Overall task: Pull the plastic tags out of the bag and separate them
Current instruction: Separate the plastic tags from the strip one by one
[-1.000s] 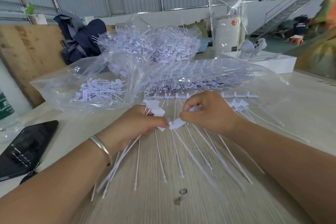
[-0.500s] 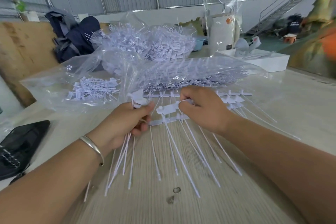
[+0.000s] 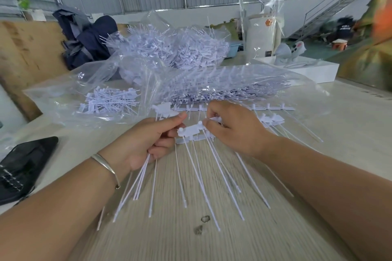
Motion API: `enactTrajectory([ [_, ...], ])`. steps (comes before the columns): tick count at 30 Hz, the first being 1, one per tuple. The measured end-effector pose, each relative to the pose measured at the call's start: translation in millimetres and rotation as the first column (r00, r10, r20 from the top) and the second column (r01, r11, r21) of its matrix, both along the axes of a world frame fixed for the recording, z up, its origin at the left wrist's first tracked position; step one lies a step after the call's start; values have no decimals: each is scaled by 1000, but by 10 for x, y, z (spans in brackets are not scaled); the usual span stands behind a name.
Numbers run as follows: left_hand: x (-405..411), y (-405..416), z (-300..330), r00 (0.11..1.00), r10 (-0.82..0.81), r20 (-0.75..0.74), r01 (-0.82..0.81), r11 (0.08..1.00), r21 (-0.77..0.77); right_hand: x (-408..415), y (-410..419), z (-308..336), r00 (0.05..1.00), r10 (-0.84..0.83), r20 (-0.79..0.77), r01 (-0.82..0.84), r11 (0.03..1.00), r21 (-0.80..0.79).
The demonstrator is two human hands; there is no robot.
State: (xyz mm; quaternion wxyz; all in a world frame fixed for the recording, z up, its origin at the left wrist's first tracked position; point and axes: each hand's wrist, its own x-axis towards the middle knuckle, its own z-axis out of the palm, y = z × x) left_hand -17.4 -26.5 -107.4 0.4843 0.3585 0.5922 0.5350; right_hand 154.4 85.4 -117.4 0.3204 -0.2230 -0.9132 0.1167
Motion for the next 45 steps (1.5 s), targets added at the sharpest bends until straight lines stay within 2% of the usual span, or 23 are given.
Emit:
enactTrajectory([
  [8,-5,-12,-33,980,-21,-196,15,999,-34,8,-5,23,1000,-8,-27,10,999,42],
  [15,4,-11,-36,979,-30,-202,24,999,-32,7,1,35,998,-14,-59,17,998,62],
  [19,-13,-12,-6,993,4,-116,-2,1000,23,31,37,56,995,-12,-97,15,999,34],
  [22,-19,-27,5,999,14,-38,-12,998,57,39,62,65,998,-55,-16,56,997,56],
  [25,-14,-26,-15,998,13,63,-19,996,83,24,56,51,1000,-28,-5,27,994,-105],
  [28,19,-26,-26,985,-74,158,59,994,95,-12,15,22,997,57,-51,-69,957,-283],
  [31,29,-43,-37,959,-172,226,155,984,91,-46,-36,-3,990,129,-58,-140,956,-258],
  [34,-2,-56,-27,946,-223,238,213,975,64,-43,-41,6,986,135,-100,-155,960,-233],
  [38,-24,-38,25,942,-172,288,180,984,-1,-5,16,42,993,-13,-116,-5,987,-159],
  [41,-45,-24,53,974,-89,208,103,993,-58,33,65,71,982,-147,-120,131,983,-128],
  [45,-31,-32,49,996,-87,-11,86,991,-98,36,43,89,983,-169,-77,162,983,-89],
])
